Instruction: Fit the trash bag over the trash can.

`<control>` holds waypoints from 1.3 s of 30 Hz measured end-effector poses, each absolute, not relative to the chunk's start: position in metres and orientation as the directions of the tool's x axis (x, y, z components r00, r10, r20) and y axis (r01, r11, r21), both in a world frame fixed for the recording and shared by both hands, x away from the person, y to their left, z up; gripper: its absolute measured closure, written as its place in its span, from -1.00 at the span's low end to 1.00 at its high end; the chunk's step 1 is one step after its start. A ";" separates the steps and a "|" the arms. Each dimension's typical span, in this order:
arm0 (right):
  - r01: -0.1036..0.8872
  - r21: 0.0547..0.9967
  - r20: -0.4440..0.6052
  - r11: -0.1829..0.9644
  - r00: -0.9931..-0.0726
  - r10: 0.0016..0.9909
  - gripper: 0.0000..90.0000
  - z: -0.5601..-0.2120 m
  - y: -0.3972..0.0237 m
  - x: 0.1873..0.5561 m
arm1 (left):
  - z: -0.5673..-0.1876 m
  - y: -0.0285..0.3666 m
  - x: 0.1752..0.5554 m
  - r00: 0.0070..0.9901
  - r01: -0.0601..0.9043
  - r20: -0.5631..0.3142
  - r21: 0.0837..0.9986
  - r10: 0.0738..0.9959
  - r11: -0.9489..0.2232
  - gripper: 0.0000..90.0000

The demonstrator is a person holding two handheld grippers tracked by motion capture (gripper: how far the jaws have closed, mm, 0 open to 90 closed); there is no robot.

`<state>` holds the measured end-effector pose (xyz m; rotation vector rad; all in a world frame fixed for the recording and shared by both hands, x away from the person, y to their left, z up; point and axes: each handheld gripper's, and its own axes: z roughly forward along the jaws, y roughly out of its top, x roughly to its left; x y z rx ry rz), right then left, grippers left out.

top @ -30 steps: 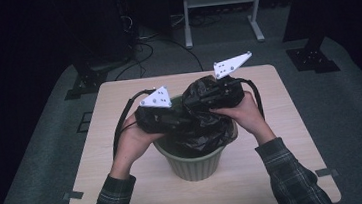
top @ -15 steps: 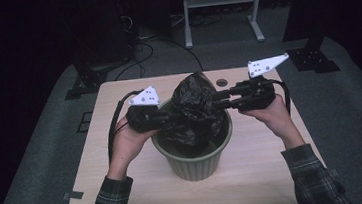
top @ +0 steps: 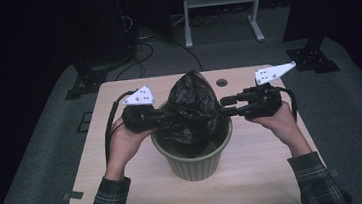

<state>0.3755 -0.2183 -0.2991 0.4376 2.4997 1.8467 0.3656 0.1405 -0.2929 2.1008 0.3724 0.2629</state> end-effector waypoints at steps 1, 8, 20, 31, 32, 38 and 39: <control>0.224 0.936 0.163 0.271 -0.959 0.230 0.22 -0.300 -0.218 0.376 | -0.293 0.141 0.365 0.930 0.160 0.039 0.852 0.365 -0.499 0.98; 0.279 0.936 0.224 0.215 -0.942 0.249 0.09 -0.304 -0.222 0.383 | -0.293 0.143 0.364 0.931 0.159 0.037 0.854 0.363 -0.496 0.98; 0.333 0.924 0.278 0.188 -0.923 0.265 0.05 -0.312 -0.210 0.391 | -0.295 0.144 0.361 0.932 0.154 0.035 0.862 0.360 -0.482 0.99; 0.285 0.919 0.200 0.271 -0.932 0.304 1.00 -0.318 -0.201 0.387 | -0.294 0.157 0.359 0.929 0.161 0.014 0.885 0.371 -0.437 0.99; 0.284 0.921 0.199 0.268 -0.932 0.304 1.00 -0.318 -0.203 0.386 | -0.294 0.159 0.359 0.927 0.163 0.011 0.888 0.374 -0.431 0.99; 0.318 0.927 0.260 0.199 -0.927 0.271 0.47 -0.313 -0.214 0.385 | -0.296 0.156 0.358 0.926 0.162 0.016 0.885 0.377 -0.436 0.99; 0.316 0.928 0.254 0.197 -0.924 0.285 0.36 -0.311 -0.214 0.383 | -0.297 0.154 0.359 0.927 0.161 0.017 0.884 0.374 -0.439 0.99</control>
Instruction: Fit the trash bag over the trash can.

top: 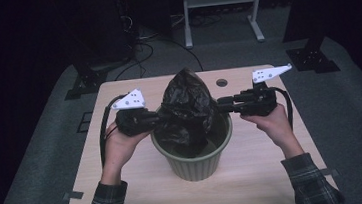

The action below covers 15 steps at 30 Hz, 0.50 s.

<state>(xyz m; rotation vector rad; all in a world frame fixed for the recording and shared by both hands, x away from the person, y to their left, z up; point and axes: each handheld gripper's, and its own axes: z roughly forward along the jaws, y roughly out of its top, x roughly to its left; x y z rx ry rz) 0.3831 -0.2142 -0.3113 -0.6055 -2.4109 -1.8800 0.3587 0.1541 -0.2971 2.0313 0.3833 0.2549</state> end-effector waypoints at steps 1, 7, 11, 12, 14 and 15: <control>0.326 0.927 0.269 0.188 -0.923 0.276 0.28 -0.310 -0.215 0.383 | -0.298 0.153 0.359 0.929 0.160 0.018 0.882 0.370 -0.444 0.99; 0.346 0.926 0.300 0.152 -0.917 0.262 0.08 -0.309 -0.217 0.382 | -0.299 0.146 0.360 0.928 0.162 0.017 0.881 0.371 -0.444 0.99; 0.356 0.922 0.314 0.152 -0.917 0.247 -0.09 -0.309 -0.215 0.380 | -0.298 0.145 0.362 0.926 0.161 0.016 0.887 0.377 -0.433 0.99; 0.360 0.919 0.314 0.159 -0.915 0.252 -0.09 -0.310 -0.212 0.380 | -0.298 0.145 0.362 0.926 0.161 0.016 0.887 0.377 -0.433 0.99; 0.362 0.914 0.312 0.185 -0.916 0.252 0.13 -0.312 -0.207 0.379 | -0.296 0.145 0.361 0.927 0.154 0.018 0.893 0.376 -0.424 0.99; 0.345 0.917 0.292 0.201 -0.923 0.252 0.40 -0.314 -0.204 0.379 | -0.295 0.144 0.361 0.927 0.153 0.018 0.894 0.375 -0.422 0.99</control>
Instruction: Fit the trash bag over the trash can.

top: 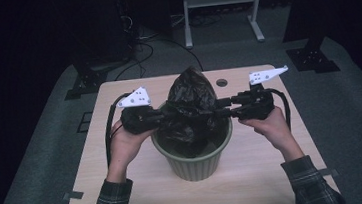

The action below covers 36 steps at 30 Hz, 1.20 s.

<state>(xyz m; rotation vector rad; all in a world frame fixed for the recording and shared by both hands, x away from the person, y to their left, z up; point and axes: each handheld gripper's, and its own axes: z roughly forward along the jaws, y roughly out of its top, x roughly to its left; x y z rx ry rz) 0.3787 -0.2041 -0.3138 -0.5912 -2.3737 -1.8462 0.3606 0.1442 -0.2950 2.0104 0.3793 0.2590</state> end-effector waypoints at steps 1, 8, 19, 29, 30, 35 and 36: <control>0.326 0.920 0.269 0.218 -0.929 0.256 0.57 -0.315 -0.201 0.378 | -0.295 0.144 0.360 0.928 0.149 0.021 0.893 0.372 -0.424 0.99; 0.252 0.928 0.170 0.275 -0.943 0.287 1.00 -0.316 -0.196 0.374 | -0.295 0.157 0.360 0.921 0.160 0.017 0.895 0.390 -0.416 0.99; 0.276 0.926 0.151 0.259 -0.897 0.414 1.00 -0.315 -0.254 0.372 | -0.298 0.179 0.359 0.909 0.182 -0.003 0.904 0.417 -0.388 0.99; 0.344 0.908 0.187 0.238 -0.843 0.504 1.00 -0.337 -0.300 0.372 | -0.303 0.193 0.363 0.891 0.220 -0.029 0.901 0.453 -0.375 0.99; 0.341 0.912 0.186 0.229 -0.840 0.509 0.84 -0.337 -0.301 0.371 | -0.304 0.192 0.363 0.893 0.220 -0.028 0.898 0.450 -0.381 0.99; 0.294 0.933 0.159 0.208 -0.855 0.494 0.53 -0.317 -0.295 0.365 | -0.304 0.187 0.362 0.900 0.213 -0.025 0.896 0.434 -0.390 0.98; 0.282 0.937 0.154 0.205 -0.862 0.483 0.49 -0.311 -0.292 0.364 | -0.304 0.186 0.362 0.900 0.214 -0.025 0.895 0.435 -0.391 0.98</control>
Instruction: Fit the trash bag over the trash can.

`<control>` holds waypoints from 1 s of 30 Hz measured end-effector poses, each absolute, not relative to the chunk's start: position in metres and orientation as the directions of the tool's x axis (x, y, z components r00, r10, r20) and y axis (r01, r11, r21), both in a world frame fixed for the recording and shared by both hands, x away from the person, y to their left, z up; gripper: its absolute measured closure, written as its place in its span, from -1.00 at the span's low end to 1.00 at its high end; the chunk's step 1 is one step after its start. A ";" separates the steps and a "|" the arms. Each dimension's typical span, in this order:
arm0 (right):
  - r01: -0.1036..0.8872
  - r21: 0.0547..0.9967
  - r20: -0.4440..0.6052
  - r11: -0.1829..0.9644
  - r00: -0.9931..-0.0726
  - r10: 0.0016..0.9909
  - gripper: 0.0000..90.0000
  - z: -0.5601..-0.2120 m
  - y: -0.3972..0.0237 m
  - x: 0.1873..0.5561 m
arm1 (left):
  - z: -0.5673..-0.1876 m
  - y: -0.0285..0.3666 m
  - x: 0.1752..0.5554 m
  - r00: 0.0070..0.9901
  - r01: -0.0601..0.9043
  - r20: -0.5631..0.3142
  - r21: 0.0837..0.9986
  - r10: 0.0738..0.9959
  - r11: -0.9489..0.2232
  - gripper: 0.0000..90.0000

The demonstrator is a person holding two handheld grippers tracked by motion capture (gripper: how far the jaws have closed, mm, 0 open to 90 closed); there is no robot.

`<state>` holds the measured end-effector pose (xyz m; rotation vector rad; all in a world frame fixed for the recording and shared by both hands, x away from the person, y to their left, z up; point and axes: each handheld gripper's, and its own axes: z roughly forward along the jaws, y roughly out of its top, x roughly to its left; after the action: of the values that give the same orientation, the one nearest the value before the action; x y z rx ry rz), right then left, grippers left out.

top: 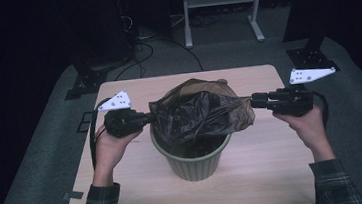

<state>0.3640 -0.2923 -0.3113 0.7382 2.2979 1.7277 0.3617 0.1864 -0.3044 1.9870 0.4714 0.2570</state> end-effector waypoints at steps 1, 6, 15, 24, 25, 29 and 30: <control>0.267 0.942 0.140 0.204 -0.865 0.481 0.44 -0.306 -0.289 0.362 | -0.305 0.186 0.362 0.901 0.214 -0.025 0.894 0.433 -0.393 0.98; 0.209 0.953 0.097 0.220 -0.896 0.433 0.27 -0.285 -0.263 0.361 | -0.305 0.185 0.360 0.905 0.209 -0.024 0.894 0.425 -0.395 0.98; 0.207 0.938 0.092 0.279 -0.922 0.375 0.35 -0.287 -0.203 0.385 | -0.308 0.188 0.359 0.907 0.209 -0.030 0.898 0.420 -0.388 0.98; 0.178 0.924 0.060 0.338 -0.942 0.331 1.00 -0.288 -0.199 0.364 | -0.305 0.198 0.357 0.899 0.208 -0.029 0.906 0.438 -0.368 0.98; 0.177 0.924 0.058 0.340 -0.942 0.331 1.00 -0.289 -0.201 0.361 | -0.305 0.199 0.357 0.898 0.208 -0.029 0.908 0.440 -0.365 0.98; 0.182 0.918 0.070 0.353 -0.949 0.308 1.00 -0.291 -0.215 0.343 | -0.303 0.203 0.356 0.896 0.211 -0.034 0.910 0.444 -0.357 0.98; 0.180 0.915 0.068 0.362 -0.951 0.301 1.00 -0.292 -0.217 0.338 | -0.303 0.203 0.356 0.894 0.211 -0.031 0.909 0.447 -0.358 0.98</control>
<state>0.3378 -0.2169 -0.2923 0.4433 2.4986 1.6563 0.3557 0.2030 -0.3025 1.9500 0.4817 0.2662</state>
